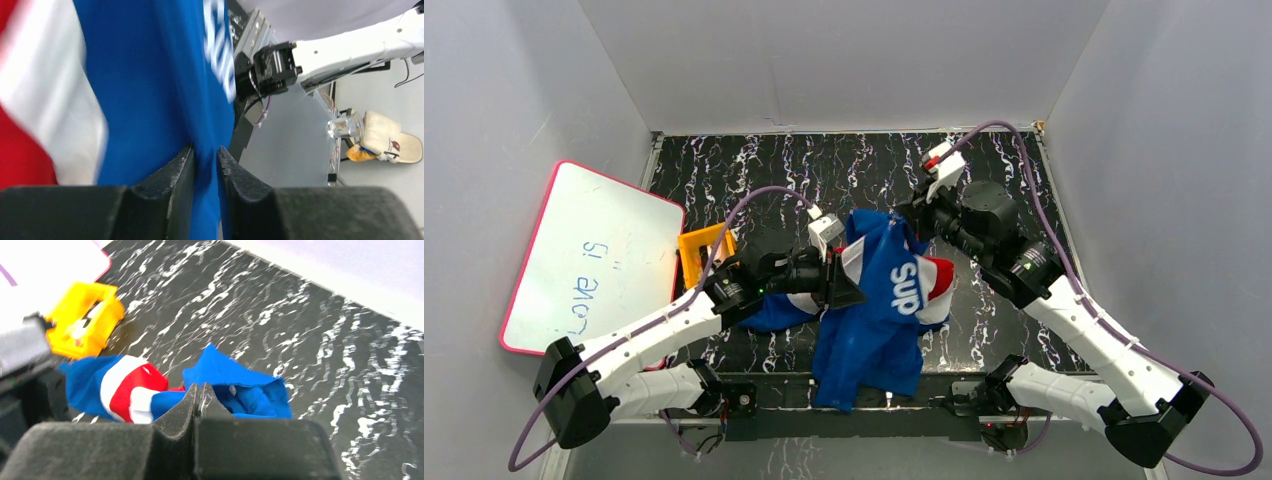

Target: Zip up the jacket

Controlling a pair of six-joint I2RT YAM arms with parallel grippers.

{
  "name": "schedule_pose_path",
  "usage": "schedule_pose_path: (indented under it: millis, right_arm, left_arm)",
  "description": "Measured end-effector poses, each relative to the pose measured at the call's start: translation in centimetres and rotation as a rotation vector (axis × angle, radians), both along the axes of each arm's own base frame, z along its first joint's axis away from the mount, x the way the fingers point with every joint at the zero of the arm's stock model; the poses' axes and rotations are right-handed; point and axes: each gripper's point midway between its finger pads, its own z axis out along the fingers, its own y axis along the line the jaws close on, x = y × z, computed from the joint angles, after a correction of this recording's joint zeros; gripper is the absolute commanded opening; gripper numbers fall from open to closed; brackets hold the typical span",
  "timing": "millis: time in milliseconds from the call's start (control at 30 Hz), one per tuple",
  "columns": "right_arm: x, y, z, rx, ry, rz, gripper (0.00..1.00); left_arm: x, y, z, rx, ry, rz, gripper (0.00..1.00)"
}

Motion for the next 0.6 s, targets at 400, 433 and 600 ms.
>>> schedule_pose_path:
  millis: [400, 433, 600]
  right_arm:
    - [3.6, -3.3, 5.4, 0.030, -0.170, -0.221, 0.00]
    - [3.9, -3.5, 5.6, 0.026, -0.177, -0.238, 0.00]
    - [6.0, -3.5, 7.2, -0.019, -0.220, -0.296, 0.00]
  left_arm:
    - [0.3, 2.7, -1.7, 0.186, 0.010, 0.103, 0.74]
    - [0.6, 3.0, -1.1, 0.187, -0.007, 0.121, 0.77]
    - [2.0, 4.9, 2.2, 0.197, -0.122, 0.223, 0.98]
